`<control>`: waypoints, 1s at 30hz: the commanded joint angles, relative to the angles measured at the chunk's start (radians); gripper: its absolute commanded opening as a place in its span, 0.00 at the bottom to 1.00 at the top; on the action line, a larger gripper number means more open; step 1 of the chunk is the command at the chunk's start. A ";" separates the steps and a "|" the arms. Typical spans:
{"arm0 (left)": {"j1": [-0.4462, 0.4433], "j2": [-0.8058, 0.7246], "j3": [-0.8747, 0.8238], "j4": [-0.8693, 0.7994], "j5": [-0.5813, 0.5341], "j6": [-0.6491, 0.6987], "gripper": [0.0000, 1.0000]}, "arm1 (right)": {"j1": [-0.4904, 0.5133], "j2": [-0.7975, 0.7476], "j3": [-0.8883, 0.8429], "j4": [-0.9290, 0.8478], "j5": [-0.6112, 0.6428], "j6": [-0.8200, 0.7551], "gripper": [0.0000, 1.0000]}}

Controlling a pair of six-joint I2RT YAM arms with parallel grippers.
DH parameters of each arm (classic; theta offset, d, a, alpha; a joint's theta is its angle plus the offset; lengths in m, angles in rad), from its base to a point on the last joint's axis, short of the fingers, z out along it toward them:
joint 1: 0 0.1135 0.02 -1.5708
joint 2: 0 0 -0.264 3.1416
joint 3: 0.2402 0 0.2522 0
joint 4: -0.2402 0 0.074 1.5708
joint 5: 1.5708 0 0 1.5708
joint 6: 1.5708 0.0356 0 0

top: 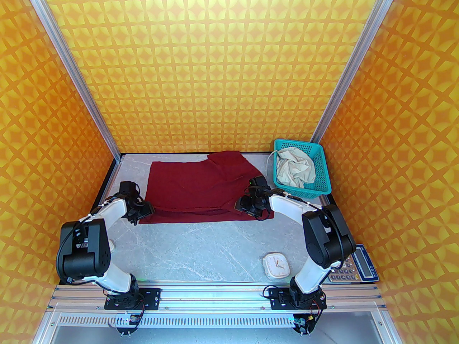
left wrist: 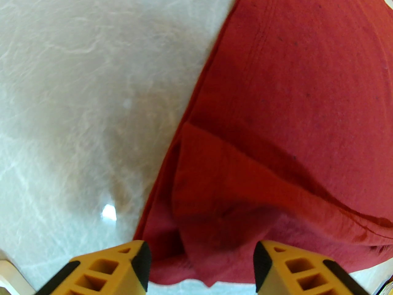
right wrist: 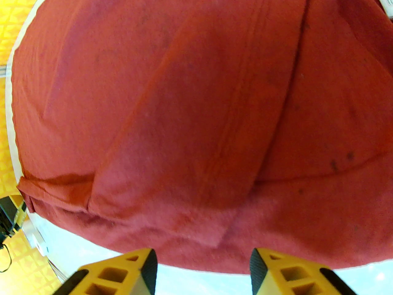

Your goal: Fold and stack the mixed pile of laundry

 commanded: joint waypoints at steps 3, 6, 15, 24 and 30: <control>-0.007 0.006 0.020 0.016 -0.005 0.019 0.56 | 0.001 0.063 0.019 0.082 -0.029 0.050 0.54; -0.008 0.003 0.019 0.013 -0.007 0.021 0.56 | 0.001 0.089 0.019 0.104 -0.044 0.068 0.54; -0.008 0.001 0.027 0.016 -0.009 0.026 0.53 | 0.000 0.110 0.027 0.149 -0.082 0.102 0.46; -0.008 -0.002 0.037 0.013 -0.009 0.031 0.53 | 0.002 0.119 0.073 0.151 -0.087 0.117 0.22; -0.008 0.002 0.056 0.013 -0.009 0.039 0.47 | 0.002 0.145 0.152 0.146 -0.087 0.119 0.00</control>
